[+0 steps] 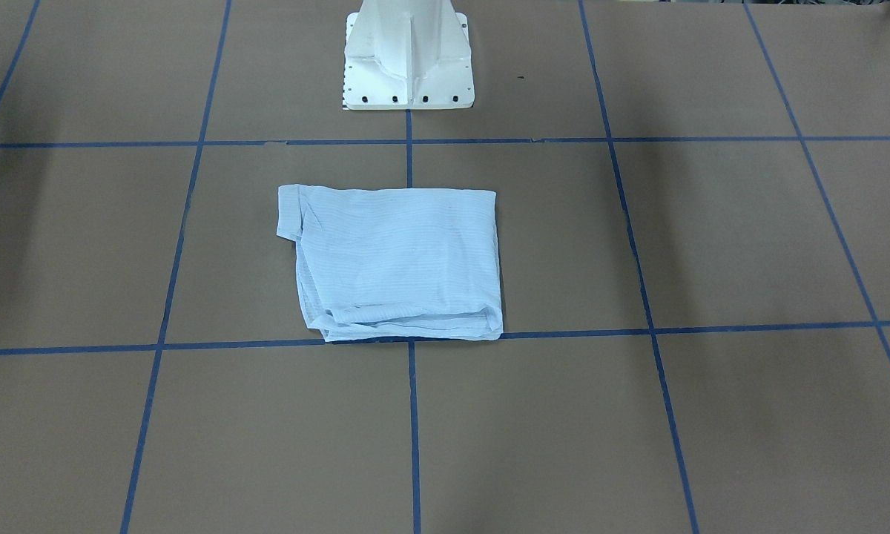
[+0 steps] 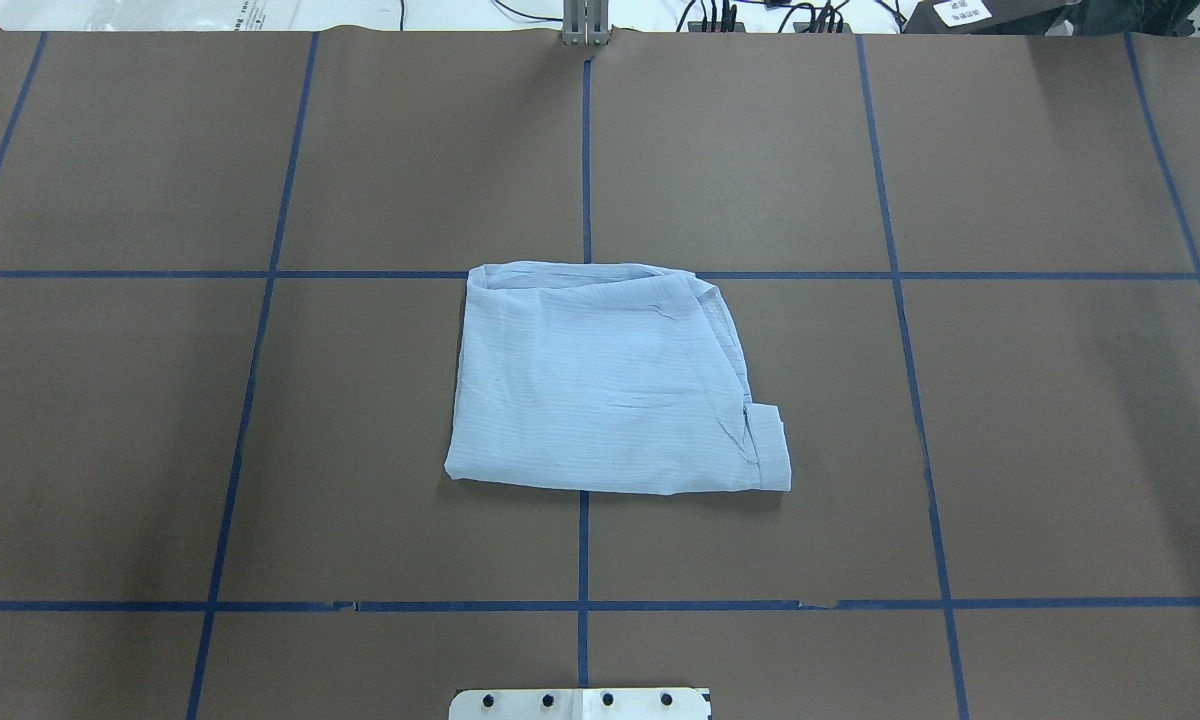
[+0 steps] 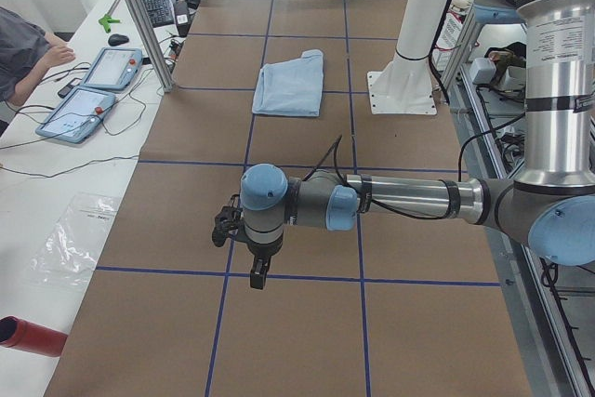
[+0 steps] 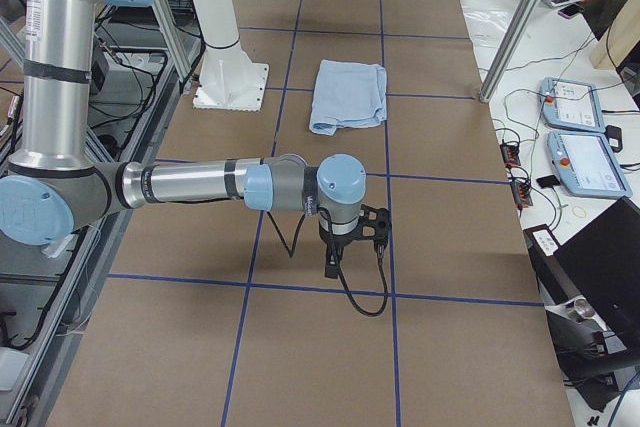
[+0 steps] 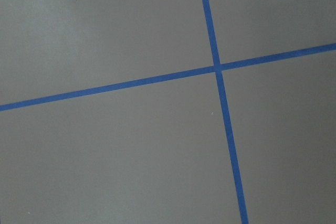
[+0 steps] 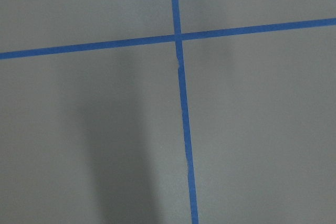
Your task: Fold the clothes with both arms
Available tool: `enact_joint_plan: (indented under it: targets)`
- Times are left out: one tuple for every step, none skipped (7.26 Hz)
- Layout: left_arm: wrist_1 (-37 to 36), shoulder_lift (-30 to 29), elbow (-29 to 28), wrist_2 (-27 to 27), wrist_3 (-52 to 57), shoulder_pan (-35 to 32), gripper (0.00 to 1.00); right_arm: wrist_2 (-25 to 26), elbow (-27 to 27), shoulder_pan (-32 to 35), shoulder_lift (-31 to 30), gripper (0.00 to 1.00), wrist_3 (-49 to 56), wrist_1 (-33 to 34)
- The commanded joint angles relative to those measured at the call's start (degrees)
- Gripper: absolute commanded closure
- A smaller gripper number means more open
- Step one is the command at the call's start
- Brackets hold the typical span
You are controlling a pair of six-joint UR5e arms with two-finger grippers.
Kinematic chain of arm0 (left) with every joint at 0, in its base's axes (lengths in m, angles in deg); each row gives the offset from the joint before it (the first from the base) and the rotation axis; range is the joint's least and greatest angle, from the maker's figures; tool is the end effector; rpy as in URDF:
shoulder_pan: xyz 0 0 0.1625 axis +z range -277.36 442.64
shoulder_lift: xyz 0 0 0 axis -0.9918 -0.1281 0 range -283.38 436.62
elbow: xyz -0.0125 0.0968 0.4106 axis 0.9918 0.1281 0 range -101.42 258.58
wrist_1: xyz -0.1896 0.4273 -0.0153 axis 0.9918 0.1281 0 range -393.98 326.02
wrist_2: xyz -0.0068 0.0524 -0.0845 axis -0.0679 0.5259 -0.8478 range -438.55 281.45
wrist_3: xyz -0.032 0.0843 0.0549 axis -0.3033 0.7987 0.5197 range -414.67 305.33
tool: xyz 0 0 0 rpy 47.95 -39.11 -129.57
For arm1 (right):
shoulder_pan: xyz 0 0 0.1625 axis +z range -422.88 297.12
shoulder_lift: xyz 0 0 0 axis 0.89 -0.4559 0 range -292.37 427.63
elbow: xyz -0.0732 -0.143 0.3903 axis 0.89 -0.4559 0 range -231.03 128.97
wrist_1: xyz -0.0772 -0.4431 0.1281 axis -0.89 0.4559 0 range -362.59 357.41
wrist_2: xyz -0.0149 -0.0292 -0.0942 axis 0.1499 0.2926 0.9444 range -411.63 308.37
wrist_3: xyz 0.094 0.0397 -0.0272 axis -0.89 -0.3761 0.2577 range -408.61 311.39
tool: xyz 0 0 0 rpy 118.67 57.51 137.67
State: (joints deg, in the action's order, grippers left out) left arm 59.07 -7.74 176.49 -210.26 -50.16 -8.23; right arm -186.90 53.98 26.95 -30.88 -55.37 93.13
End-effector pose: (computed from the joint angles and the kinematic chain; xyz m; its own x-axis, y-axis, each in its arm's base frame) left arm -0.0709 -0.5120 0.6340 0.7463 0.1285 -0.6531 -0.0437 0.9885 0.1446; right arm 0.0569 -0.4838 0.6022 0.6993 0.1059 0.7069 -0.0797 0.9943 -0.0702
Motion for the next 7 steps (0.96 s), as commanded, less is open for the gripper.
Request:
enact_joint_plan:
  targets:
    - [0.38,0.25,-0.44,-0.92,-1.87,0.17,0.00,-0.09,-0.24,0.00,-0.36,0.00,-0.01,-0.18]
    - [0.47,0.34,-0.44,-0.83,-1.78,0.25,0.00,-0.26,-0.24,0.00,-0.54,0.00,-0.01,-0.18]
    - [0.38,0.25,-0.44,-0.74,-1.69,0.25,0.00,-1.39,-0.33,0.00,-0.72,0.00,-0.01,-0.26]
    - [0.29,0.25,-0.44,-0.74,-1.78,0.25,0.00,-2.62,-0.68,0.00,-0.98,0.00,-0.01,-0.18]
    - [0.29,0.25,-0.44,-0.74,-1.78,0.25,0.00,-2.72,-0.50,0.00,-1.59,0.00,-0.01,-0.35]
    - [0.29,0.17,-0.44,-0.65,-1.78,0.25,0.00,-2.64,-0.68,0.00,-1.68,0.00,-0.01,-0.35]
    - [0.29,0.08,-0.44,-0.65,-1.78,0.25,0.00,-2.64,-0.94,0.00,-1.77,0.00,-0.01,-0.44]
